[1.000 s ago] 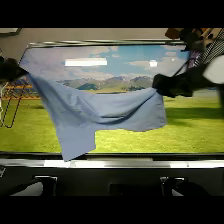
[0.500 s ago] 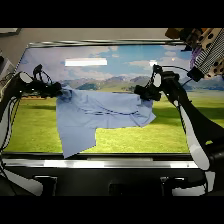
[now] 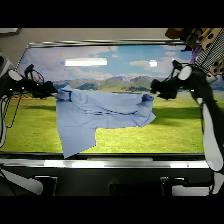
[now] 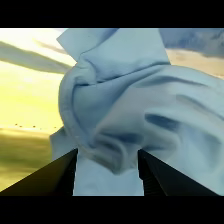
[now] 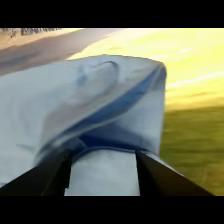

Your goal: Fold the clothes and pants, and hang the long-sleeved shirts on hangers.

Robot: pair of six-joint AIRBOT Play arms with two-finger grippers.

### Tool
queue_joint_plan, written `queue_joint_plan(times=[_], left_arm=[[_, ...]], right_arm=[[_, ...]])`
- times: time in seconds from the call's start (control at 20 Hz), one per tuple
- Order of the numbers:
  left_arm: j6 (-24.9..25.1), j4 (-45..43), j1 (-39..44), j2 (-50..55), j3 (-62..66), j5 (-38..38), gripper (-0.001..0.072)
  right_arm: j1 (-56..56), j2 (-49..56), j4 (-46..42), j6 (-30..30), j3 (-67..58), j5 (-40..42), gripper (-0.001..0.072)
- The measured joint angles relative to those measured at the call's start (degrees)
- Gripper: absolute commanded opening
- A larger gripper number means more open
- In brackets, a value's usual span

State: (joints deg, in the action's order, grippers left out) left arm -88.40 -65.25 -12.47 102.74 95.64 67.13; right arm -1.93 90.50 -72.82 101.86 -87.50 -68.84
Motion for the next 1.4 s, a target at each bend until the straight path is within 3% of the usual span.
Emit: queue_joint_plan(times=[0.05, 0.25, 0.55, 1.25, 1.3, 1.4], left_arm=[[0.39, 0.85, -1.38, -1.57, -0.94, 0.5, 0.0537], [2.05, 2.49, -5.84, -8.85, -9.16, 1.75, 0.0539], [5.31, 3.43, -8.96, -19.58, -24.11, 2.27, 0.0538], [7.61, 6.64, -9.57, -25.53, -29.92, 1.44, 0.0537], [7.63, 6.71, -9.57, -25.53, -29.94, 1.22, 0.0537], [7.65, 6.75, -9.64, -25.57, -29.99, 1.05, 0.0537]], right_arm=[[-2.75, -0.68, 1.46, -3.02, 0.55, -2.67, 0.0473], [-12.79, -2.34, 11.41, -13.73, 7.85, -8.61, 0.0473], [-16.59, -2.78, 22.05, -24.04, 21.97, -4.15, 0.0472], [-16.44, 2.16, 35.8, -34.47, 31.58, 4.83, 0.0469], [-15.69, 2.43, 36.35, -34.67, 31.91, 5.18, 0.0393], [-13.49, 2.84, 35.76, -34.91, 32.5, 6.45, 0.0131]])
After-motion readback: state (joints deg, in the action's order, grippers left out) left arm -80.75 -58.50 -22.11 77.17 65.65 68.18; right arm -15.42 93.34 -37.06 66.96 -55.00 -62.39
